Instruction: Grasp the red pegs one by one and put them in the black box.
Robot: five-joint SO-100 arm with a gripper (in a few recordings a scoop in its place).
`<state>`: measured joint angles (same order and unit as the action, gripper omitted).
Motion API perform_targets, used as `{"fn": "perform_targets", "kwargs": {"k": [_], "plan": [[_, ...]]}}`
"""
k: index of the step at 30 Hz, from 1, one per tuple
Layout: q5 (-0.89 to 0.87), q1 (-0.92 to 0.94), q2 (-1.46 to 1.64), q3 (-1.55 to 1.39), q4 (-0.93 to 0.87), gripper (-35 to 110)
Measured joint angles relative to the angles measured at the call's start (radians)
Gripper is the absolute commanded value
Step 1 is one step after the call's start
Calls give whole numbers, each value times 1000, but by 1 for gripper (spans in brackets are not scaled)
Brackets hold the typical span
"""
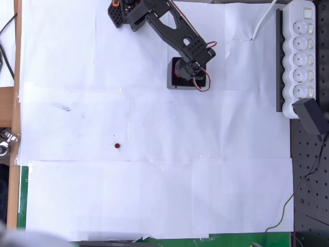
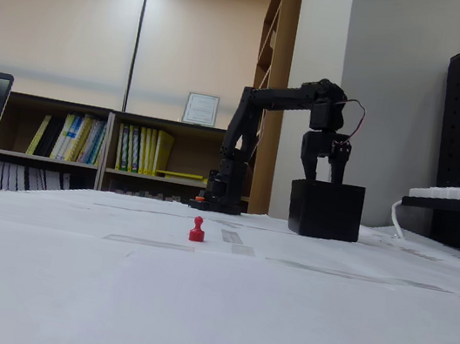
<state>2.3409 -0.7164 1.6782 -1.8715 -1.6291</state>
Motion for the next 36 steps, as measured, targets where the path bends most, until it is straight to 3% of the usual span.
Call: {"fn": "perform_targets", "kwargs": {"k": [6,9,13,17,21,24,28,36], "plan": [[-58,130,-172,-94,-31,14],[-107,258,-296,-38,48,14],[-241,466,-408,232,270,14],[-405,661,-417,594,614,14],[-506,758,-347,830,1003,14],[-525,792,-249,851,1212,14],[-525,795,-135,838,1355,14],[-514,795,121,664,1450,14]]}}
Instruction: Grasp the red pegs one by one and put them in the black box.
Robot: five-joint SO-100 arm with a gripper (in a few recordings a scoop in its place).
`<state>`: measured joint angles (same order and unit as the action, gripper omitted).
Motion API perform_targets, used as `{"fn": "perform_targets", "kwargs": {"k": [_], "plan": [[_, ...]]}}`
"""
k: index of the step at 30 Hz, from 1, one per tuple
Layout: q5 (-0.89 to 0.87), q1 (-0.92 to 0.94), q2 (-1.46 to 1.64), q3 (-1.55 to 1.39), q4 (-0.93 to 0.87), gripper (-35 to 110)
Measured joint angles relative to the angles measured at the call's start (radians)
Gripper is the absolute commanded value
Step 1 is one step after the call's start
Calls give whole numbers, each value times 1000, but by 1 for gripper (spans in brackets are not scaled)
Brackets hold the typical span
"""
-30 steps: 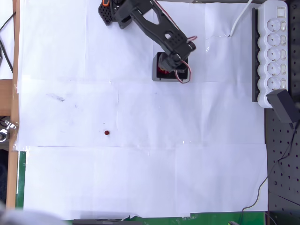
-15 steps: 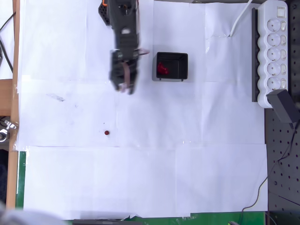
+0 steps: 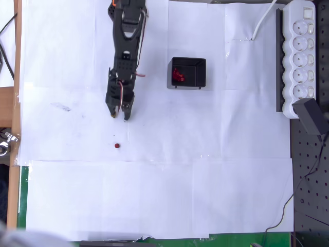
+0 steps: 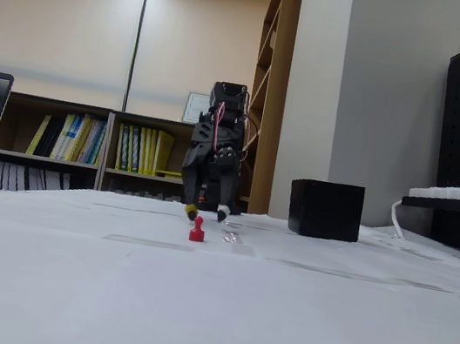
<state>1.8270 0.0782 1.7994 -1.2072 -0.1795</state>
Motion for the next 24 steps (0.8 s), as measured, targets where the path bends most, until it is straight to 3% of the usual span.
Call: {"fn": "perform_targets", "kwargs": {"k": [12,24], "plan": [[25,0,261,-285,107,14],[25,-2,302,-305,204,14]]}}
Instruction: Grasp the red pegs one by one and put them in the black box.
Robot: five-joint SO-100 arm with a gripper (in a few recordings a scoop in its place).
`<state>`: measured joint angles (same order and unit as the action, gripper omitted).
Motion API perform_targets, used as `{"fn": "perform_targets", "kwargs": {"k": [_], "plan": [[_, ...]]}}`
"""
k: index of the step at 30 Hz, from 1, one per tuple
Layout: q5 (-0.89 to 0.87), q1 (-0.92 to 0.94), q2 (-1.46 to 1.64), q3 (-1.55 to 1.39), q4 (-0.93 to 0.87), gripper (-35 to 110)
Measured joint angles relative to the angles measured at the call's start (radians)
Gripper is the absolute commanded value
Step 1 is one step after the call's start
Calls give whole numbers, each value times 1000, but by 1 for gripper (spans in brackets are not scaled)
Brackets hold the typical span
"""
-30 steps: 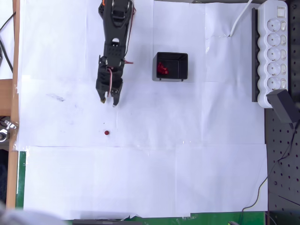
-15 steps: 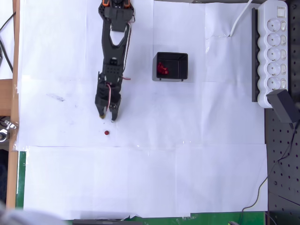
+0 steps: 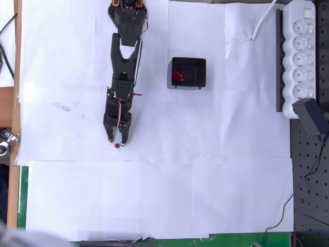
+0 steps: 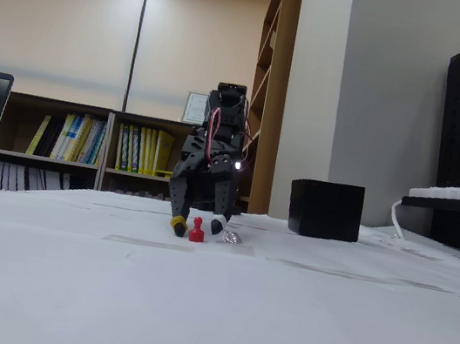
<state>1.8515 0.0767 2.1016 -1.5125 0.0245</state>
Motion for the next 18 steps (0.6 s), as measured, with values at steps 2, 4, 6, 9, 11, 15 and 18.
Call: {"fn": "perform_targets", "kwargs": {"k": [2,4,6,9,11,15,18], "plan": [[0,0,2,0,20,14],[0,-2,12,0,40,14],[0,-2,21,0,67,14],[-2,-2,31,2,98,14],[-14,-2,43,2,123,14],[-34,-2,57,2,143,14],[-34,-6,60,2,156,14]]}}
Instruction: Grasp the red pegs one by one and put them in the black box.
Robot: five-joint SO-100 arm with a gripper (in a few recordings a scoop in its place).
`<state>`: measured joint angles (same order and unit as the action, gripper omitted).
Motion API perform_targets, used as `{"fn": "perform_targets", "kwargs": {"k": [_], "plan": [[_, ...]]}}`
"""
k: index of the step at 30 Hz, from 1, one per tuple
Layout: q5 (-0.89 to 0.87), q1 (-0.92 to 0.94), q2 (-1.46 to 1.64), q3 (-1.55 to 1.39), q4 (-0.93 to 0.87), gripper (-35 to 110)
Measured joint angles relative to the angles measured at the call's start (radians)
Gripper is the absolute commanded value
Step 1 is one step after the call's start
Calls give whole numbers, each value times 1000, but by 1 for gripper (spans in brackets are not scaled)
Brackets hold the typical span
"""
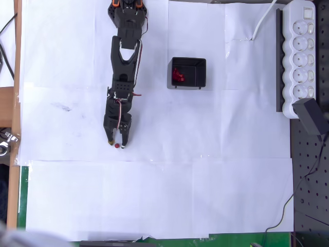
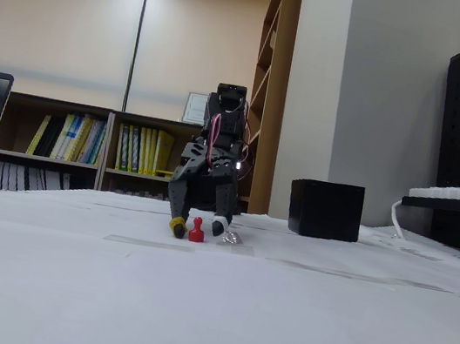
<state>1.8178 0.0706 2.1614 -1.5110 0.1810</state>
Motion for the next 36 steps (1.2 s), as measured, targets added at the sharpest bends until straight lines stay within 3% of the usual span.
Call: {"fn": "perform_targets", "kwargs": {"k": [36], "plan": [[-173,-25,41,0,110,10]]}}
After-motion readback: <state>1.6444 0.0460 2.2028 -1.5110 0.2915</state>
